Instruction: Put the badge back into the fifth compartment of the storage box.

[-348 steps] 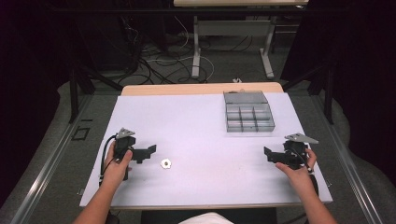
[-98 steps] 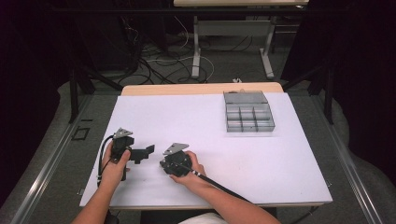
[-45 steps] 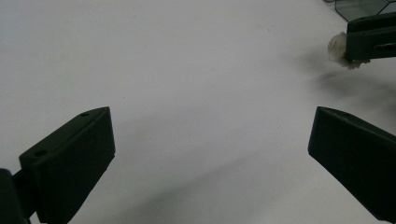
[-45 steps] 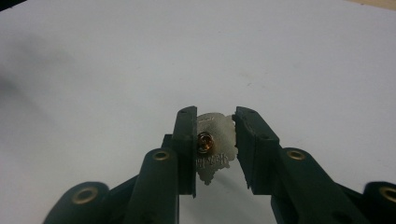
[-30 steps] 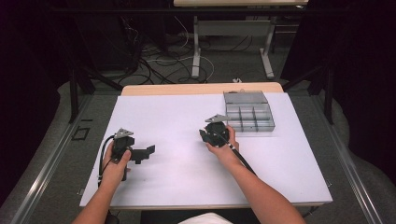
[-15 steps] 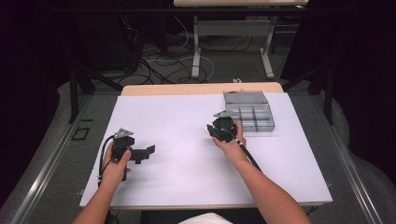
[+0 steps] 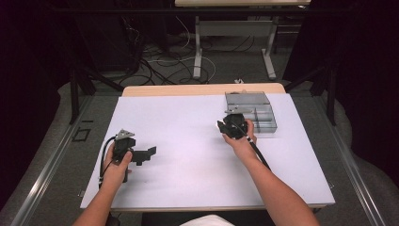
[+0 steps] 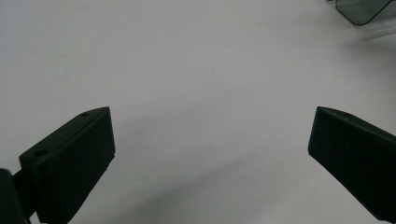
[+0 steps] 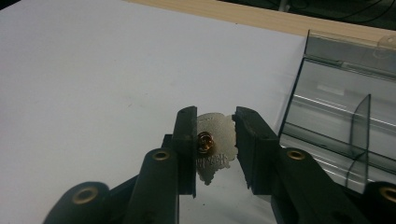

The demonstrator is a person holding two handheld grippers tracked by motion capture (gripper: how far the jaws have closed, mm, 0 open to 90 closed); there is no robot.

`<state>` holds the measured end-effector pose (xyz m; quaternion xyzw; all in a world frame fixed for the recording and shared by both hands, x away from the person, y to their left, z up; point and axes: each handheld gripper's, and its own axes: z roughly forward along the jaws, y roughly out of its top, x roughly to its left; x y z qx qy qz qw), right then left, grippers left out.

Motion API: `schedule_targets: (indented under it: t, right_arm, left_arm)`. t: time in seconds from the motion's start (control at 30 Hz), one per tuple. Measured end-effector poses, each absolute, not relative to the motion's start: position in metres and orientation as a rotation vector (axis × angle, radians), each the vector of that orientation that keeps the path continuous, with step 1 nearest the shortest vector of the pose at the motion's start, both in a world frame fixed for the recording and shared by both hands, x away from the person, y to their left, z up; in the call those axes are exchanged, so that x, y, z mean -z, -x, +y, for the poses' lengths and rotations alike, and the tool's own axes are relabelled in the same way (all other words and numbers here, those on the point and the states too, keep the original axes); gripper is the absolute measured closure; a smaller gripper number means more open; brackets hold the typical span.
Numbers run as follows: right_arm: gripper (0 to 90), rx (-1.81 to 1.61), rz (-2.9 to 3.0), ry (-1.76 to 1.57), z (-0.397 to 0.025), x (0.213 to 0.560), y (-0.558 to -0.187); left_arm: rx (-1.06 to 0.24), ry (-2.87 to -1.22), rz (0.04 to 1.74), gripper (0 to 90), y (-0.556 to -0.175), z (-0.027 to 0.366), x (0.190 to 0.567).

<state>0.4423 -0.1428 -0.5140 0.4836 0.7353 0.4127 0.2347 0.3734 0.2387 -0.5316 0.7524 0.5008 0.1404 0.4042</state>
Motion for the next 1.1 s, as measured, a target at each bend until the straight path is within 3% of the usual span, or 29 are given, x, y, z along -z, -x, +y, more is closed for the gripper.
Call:
schedule_targets:
  t: [1.1]
  right_arm:
    - [70.3, -1.076, 1.921, -1.398, -0.193, 0.504, -0.453]
  left_arm:
    - [-0.359, -1.894, 1.264, 0.9, -0.373, 0.239, 0.532]
